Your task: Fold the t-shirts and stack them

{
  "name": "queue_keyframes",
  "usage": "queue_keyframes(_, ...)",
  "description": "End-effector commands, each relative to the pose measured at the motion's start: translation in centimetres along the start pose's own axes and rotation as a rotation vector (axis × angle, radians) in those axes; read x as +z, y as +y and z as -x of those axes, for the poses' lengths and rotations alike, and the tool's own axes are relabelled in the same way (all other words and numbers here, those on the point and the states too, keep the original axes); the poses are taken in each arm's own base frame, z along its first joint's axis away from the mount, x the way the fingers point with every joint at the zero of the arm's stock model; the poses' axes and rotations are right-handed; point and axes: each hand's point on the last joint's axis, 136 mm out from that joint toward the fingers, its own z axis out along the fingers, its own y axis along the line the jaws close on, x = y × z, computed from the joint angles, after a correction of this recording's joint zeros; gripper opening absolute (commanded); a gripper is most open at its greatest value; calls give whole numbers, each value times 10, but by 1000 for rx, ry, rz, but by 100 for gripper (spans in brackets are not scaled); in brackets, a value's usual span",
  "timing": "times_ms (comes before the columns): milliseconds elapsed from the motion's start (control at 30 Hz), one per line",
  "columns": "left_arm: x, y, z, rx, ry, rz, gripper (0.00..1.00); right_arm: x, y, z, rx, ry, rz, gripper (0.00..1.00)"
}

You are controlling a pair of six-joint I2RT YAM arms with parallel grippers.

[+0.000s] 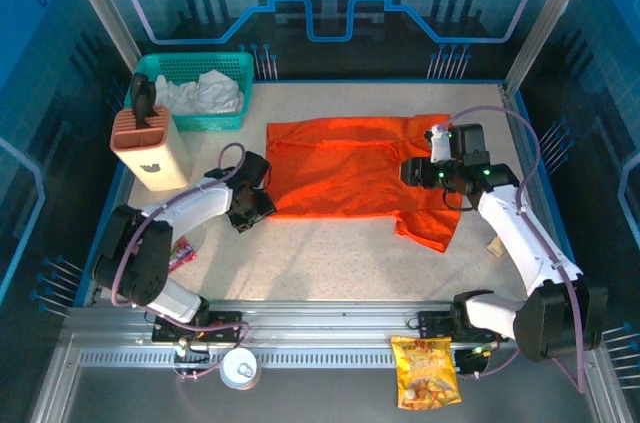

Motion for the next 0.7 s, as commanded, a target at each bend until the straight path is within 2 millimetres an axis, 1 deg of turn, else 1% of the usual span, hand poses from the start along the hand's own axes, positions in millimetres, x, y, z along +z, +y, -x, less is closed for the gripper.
queue_keyframes(0,4,-12,7,1,-15,-10,57,2,4,-8,-7,25,14,56)
queue_keyframes(133,18,-12,8,6,1,15,55,3,3,-10,-9,32,13,56)
queue_keyframes(233,31,-12,10,20,8,42,50,4,3,-10,-11,37,14,56)
queue_keyframes(367,47,-23,19,50,9,54,42,3,5,-8,-28,41,22,57)
queue_keyframes(500,58,-35,27,76,8,55,25,-9,10,-3,-82,31,23,57)
queue_keyframes(567,61,-40,32,88,-1,54,13,-23,17,2,-133,-3,29,57)
queue_keyframes(667,63,-46,38,104,-15,39,0,-48,31,13,-234,-81,39,59)
